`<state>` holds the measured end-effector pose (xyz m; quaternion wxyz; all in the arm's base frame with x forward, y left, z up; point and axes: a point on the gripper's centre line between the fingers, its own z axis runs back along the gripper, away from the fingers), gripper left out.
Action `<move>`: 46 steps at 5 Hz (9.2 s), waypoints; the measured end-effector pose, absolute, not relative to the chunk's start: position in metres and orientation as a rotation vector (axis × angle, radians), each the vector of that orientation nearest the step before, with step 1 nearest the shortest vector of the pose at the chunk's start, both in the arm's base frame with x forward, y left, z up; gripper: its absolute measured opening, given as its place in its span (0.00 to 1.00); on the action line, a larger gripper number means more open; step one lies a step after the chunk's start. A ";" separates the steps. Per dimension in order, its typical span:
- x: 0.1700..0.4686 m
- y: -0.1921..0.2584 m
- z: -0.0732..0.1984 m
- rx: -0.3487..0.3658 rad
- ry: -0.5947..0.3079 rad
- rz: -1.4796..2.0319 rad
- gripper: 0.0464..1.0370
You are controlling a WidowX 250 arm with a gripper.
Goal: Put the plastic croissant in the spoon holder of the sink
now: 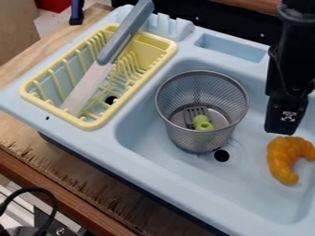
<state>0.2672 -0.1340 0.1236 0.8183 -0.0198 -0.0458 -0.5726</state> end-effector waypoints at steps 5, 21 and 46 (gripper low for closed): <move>0.285 -0.133 0.100 0.046 -0.217 -0.786 0.96; 0.265 -0.171 0.086 -0.070 -0.141 -0.869 0.49; 0.271 -0.035 0.139 0.054 -0.190 -0.216 0.96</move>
